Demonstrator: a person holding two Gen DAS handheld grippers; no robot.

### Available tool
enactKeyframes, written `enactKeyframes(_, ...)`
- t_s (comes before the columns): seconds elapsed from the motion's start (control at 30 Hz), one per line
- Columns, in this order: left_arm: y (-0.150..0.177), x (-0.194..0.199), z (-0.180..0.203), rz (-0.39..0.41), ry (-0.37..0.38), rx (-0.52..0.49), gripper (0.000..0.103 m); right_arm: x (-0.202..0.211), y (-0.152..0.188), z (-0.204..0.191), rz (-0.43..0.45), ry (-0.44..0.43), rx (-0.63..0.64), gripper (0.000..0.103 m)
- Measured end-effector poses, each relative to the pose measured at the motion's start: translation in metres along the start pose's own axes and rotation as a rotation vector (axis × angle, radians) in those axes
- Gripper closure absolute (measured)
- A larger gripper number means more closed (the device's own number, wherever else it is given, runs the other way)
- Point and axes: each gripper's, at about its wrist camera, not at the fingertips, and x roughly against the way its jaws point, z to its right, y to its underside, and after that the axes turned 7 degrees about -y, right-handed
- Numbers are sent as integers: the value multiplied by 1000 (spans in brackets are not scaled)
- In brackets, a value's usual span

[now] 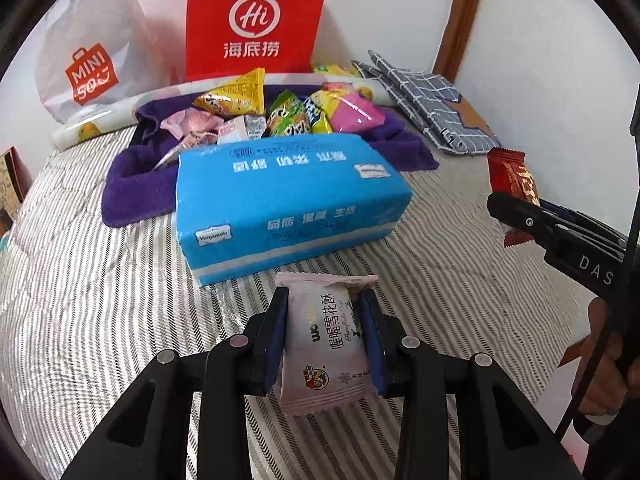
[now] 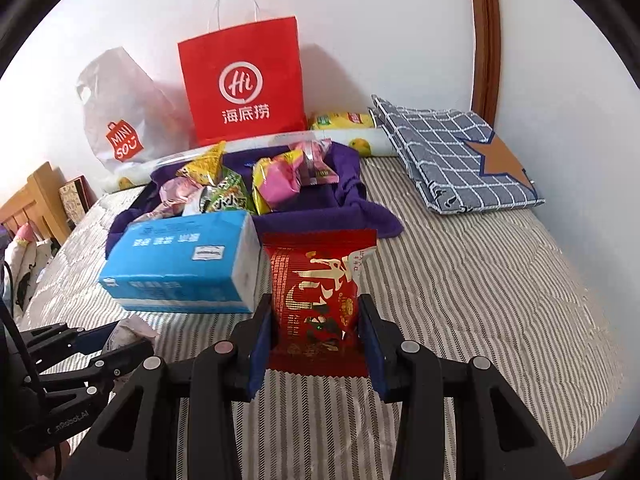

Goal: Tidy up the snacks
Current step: 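Carry the white-pink packet and red packet with both tools over the towel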

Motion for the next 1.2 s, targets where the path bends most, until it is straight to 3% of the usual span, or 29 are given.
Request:
enactKeyframes(0.7,-32,42,7,38,31,-23,68,34,-29,-15,86,-24,-11,64)
enactKeyframes(1.2,-92,46,-14,74,22,-2,68,24,-72,-14,115,-49,-41,64)
